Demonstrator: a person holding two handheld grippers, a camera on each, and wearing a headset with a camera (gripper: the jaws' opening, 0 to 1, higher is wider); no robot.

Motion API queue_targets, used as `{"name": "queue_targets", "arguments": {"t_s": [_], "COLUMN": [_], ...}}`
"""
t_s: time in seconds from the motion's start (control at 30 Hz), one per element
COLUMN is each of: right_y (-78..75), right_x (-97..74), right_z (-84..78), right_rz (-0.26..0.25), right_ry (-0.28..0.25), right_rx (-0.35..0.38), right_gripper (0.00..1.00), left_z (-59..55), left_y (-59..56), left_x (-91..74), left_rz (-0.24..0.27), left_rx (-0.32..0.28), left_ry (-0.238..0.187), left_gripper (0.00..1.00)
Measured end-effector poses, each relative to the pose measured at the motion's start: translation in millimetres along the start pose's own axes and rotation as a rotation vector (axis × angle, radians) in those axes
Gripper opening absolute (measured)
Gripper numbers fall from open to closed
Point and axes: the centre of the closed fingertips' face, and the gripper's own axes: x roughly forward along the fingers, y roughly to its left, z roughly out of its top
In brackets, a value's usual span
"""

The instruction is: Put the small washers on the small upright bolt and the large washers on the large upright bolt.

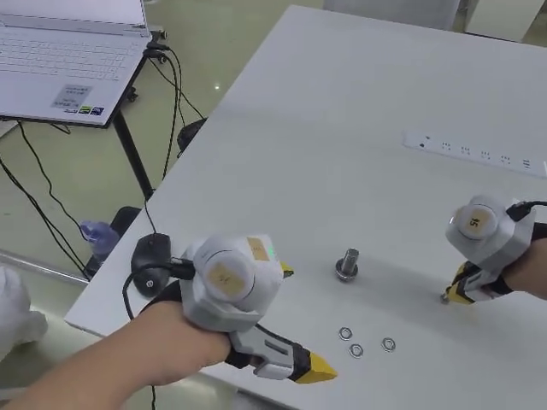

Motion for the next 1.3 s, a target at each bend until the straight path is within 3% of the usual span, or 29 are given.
{"name": "queue_targets", "arguments": {"t_s": [0.07, 0.17, 0.23, 0.4, 0.53, 0.6, 0.67, 0.73, 1.03, 1.1, 1.3], "right_y": [-1.2, 0.0, 0.6, 0.7, -0.7, -1.0, -1.2, -1.7, 2.0, 0.4, 0.4], "right_x": [4.3, 7.7, 10.8, 16.2, 18.4, 19.3, 20.4, 19.9, 25.1, 24.5, 23.4], "right_z": [-0.6, -0.1, 1.5, 2.8, 3.5, 4.1, 3.8, 4.8, -0.4, 3.0, 1.2], "right_rz": [0.0, 0.002, 0.005, 0.009, 0.008, 0.008, 0.004, 0.002, -0.008, -0.022, -0.014], "right_ry": [0.0, 0.002, -0.001, 0.004, 0.006, 0.004, 0.004, -0.001, 0.029, 0.003, 0.007], "right_rx": [0.0, 0.0, 0.0, -0.007, -0.019, -0.016, -0.019, -0.014, -0.022, 0.004, 0.004], "right_gripper": [0.13, 0.13, 0.13, 0.13, 0.13, 0.13, 0.13, 0.13, 0.15, 0.15, 0.15], "left_z": [-1.1, -3.9, -3.2, -8.4, -5.2, -2.0, 6.3, 9.0, 7.4, 7.6, 4.4], "left_y": [0.7, 2.9, 3.2, 5.5, 2.0, 0.4, -0.6, -0.4, 2.0, 2.3, 1.6], "left_x": [-0.3, -0.5, 0.7, 3.6, 4.8, 5.3, 5.9, 5.1, 5.4, 4.4, 2.6], "left_rz": [0.005, 0.032, 0.037, 0.043, 0.02, 0.011, 0.006, 0.003, 0.003, 0.005, 0.007], "left_rx": [0.004, 0.066, 0.079, 0.131, 0.178, 0.163, 0.166, 0.151, 0.135, 0.129, 0.11], "left_ry": [0.003, 0.019, 0.004, 0.029, -0.003, -0.017, -0.063, -0.073, -0.06, -0.064, -0.057], "left_gripper": [0.83, 0.84, 0.86, 0.86, 0.85, 0.86, 0.87, 0.87, 0.87, 0.87, 0.86]}}
